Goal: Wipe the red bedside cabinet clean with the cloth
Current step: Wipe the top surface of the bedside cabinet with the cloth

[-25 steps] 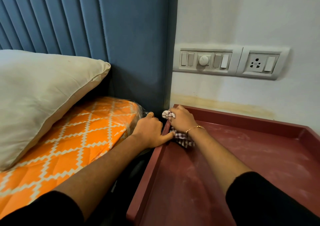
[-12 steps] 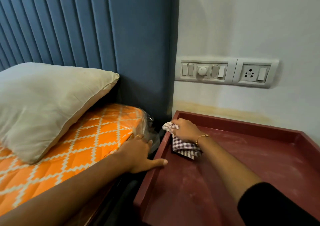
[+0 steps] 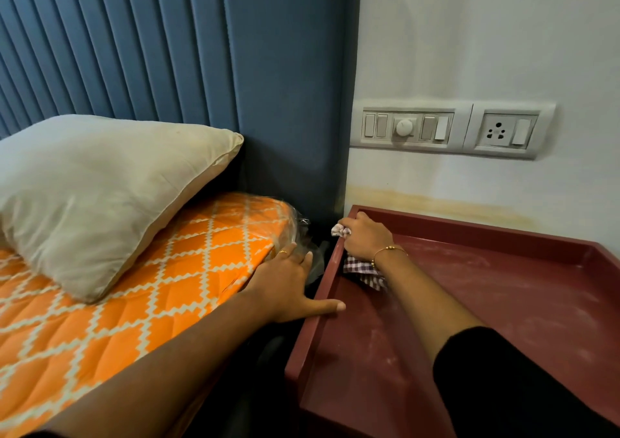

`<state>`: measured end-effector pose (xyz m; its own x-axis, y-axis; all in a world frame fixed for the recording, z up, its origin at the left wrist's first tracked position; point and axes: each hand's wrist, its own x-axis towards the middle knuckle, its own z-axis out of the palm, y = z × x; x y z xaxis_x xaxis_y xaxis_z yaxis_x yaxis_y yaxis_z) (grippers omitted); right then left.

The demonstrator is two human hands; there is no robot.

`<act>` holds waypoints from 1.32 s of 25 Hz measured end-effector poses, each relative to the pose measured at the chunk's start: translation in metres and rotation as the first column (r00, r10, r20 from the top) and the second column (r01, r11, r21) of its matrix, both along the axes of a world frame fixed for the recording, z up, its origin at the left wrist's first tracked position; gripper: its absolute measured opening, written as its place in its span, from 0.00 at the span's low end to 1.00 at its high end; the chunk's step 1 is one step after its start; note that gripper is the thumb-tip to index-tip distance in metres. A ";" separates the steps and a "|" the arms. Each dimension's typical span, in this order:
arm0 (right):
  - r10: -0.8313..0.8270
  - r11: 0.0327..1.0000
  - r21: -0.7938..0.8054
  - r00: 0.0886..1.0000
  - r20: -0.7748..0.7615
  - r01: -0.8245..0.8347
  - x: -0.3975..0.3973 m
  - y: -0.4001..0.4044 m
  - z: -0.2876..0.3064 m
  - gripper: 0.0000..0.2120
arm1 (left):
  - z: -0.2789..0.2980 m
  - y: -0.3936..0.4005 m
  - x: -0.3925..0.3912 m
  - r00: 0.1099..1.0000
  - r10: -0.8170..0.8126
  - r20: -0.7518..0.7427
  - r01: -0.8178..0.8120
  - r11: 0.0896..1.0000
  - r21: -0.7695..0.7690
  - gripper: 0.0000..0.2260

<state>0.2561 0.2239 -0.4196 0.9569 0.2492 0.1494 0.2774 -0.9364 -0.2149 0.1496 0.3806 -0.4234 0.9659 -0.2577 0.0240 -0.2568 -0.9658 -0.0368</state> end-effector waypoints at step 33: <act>-0.005 0.958 0.286 1.000 0.029 -0.003 -0.075 0.009 -0.021 0.08 | 0.009 0.002 0.000 0.989 -0.141 -0.035 0.138 0.988 -0.076 0.46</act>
